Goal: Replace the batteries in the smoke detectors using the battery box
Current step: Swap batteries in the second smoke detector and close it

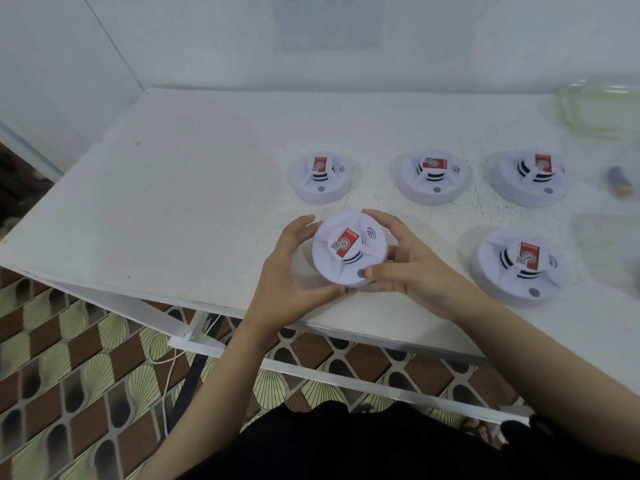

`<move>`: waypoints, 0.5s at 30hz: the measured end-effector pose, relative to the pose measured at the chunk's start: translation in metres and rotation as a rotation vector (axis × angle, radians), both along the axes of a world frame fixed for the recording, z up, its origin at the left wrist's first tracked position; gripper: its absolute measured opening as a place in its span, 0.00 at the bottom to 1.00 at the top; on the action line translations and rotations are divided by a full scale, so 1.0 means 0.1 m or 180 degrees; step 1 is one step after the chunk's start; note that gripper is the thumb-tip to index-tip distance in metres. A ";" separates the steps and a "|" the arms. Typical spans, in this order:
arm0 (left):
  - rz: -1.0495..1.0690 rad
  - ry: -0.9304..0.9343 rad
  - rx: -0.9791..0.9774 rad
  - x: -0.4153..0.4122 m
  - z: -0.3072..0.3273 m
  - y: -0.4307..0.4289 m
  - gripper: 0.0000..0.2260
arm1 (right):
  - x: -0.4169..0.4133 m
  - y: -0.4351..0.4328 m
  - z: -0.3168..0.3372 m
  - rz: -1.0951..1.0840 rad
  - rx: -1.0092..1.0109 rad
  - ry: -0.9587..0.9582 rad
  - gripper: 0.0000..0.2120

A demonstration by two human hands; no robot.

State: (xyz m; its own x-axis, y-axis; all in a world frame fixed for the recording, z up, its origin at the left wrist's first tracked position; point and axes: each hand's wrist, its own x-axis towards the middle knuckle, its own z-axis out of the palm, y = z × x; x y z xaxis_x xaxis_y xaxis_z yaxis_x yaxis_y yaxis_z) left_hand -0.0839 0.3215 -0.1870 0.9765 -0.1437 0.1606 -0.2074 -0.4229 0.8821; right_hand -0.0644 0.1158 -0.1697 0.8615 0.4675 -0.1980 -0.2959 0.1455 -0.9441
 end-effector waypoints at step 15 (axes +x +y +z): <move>-0.0196 -0.0152 0.0149 0.02 0.02 -0.01 0.39 | 0.01 0.01 -0.03 -0.0077 0.0139 -0.0028 0.37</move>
